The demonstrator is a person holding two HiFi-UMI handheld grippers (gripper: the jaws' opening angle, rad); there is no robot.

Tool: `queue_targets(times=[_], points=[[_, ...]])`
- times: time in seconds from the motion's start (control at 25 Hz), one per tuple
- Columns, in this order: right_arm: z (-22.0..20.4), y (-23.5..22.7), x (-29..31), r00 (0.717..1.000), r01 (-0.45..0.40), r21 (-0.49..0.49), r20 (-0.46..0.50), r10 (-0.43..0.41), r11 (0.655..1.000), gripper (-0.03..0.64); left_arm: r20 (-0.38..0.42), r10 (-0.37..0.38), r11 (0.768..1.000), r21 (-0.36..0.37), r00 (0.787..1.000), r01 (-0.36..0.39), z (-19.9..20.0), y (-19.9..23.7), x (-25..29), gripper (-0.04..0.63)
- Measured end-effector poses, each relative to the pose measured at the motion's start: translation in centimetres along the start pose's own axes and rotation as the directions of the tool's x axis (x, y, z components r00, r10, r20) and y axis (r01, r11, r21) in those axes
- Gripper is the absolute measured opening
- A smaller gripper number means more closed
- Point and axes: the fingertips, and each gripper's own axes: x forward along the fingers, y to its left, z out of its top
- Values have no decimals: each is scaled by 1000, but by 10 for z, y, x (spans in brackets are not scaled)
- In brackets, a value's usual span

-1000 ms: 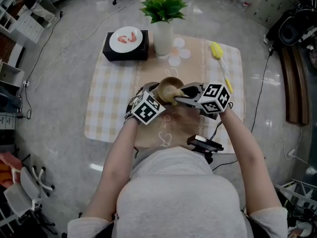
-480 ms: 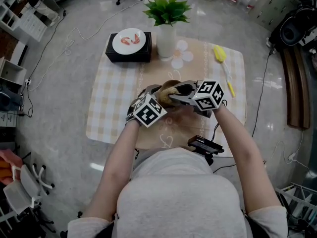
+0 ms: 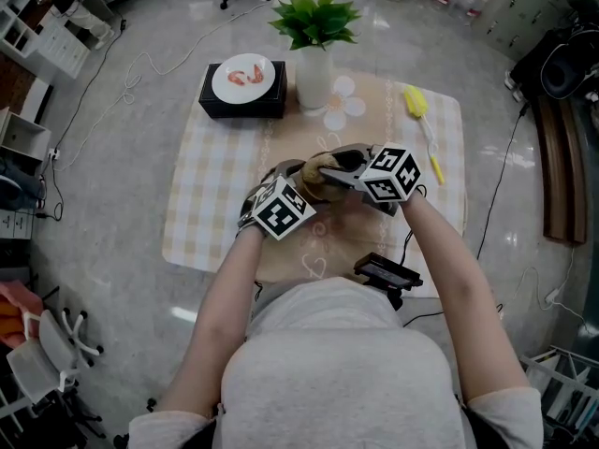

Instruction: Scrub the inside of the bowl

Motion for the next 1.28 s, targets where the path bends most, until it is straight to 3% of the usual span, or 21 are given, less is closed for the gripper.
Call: queue_targets(times=[0.24, 0.48, 0.84, 1.04, 1.28], points=[[-3, -3, -2, 996, -17, -75, -84, 11, 997, 104, -12, -9, 1000, -3, 1000, 9, 0, 1, 0, 443], [-11, -17, -2, 981, 40, -160, -179, -69, 986, 104, -26, -15, 1000, 0, 1000, 15, 0, 0, 0, 443], [-26, -27, -6, 917, 34, -285, -372, -143, 958, 104, -36, -12, 1000, -2, 999, 12, -1, 0, -1, 443], [-31, -24, -12, 892, -16, -274, -438, -110, 962, 104, -39, -11, 1000, -6, 999, 11, -2, 0, -1, 442], [-40, -6, -23, 876, -120, -229, -482, -5, 966, 104, -37, -12, 1000, -13, 999, 11, -2, 1, -1, 443]])
